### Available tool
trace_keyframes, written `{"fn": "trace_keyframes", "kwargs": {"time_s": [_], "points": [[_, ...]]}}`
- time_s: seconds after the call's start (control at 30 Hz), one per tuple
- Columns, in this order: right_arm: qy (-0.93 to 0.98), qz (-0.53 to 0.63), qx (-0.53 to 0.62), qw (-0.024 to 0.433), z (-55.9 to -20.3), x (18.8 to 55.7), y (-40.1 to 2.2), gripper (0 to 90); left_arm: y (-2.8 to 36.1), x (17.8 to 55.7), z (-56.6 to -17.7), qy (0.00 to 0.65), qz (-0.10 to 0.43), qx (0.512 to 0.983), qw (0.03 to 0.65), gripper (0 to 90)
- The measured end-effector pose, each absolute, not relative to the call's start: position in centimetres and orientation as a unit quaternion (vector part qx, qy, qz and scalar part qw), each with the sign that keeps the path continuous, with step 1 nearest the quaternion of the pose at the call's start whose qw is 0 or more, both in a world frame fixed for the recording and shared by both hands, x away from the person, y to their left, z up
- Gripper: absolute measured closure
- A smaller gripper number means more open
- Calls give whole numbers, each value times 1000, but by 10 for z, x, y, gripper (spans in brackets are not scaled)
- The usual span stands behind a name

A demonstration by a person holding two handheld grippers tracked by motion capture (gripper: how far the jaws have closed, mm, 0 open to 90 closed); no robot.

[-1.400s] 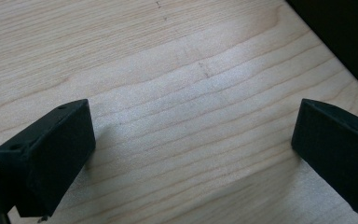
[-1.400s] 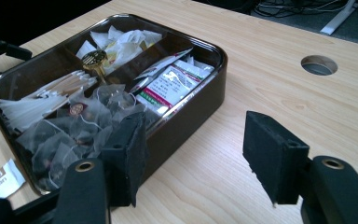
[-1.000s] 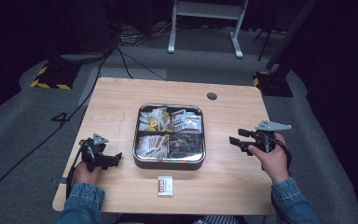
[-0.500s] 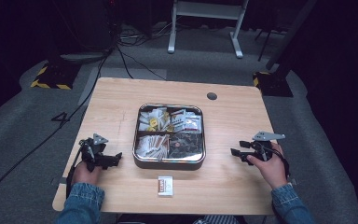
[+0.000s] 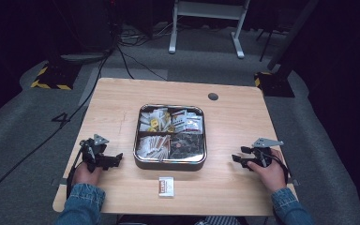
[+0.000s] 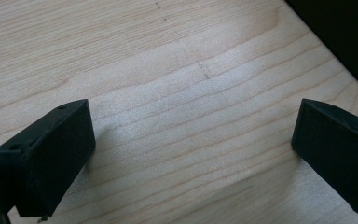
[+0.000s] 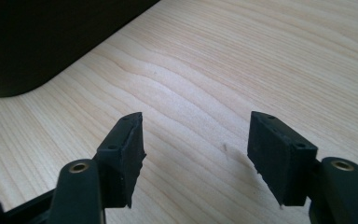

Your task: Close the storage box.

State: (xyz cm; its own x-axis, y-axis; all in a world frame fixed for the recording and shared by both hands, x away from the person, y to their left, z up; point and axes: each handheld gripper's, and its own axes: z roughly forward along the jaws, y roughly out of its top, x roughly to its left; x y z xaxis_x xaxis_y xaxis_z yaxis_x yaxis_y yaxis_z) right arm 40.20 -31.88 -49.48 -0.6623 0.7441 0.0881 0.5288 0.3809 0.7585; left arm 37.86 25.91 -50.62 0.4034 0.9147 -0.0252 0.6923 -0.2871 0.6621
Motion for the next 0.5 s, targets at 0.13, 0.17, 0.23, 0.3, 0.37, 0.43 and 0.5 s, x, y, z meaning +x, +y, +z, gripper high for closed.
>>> {"fn": "trace_keyframes", "kwargs": {"time_s": [0.13, 0.17, 0.23, 0.3, 0.37, 0.43, 0.5], "points": [[822, 396, 382, 144, -498, 401, -317, 361, 259, 379, -506, 514, 183, 781, 303, 0], [822, 397, 382, 144, -499, 400, -316, 352, 259, 379, -506, 514, 183, 781, 303, 0], [824, 395, 379, 147, -500, 400, -314, 341, 259, 379, -506, 514, 183, 781, 303, 0], [825, 393, 378, 148, -502, 400, -313, 327, 259, 379, -506, 514, 183, 781, 303, 0], [827, 388, 377, 152, -503, 400, -312, 294, 259, 379, -506, 514, 183, 781, 304, 0], [829, 386, 374, 154, -504, 400, -312, 273, 259, 379, -506, 514, 183, 781, 303, 0], [834, 378, 370, 158, -504, 401, -311, 212, 259, 379, -506, 514, 183, 781, 303, 0]]}}
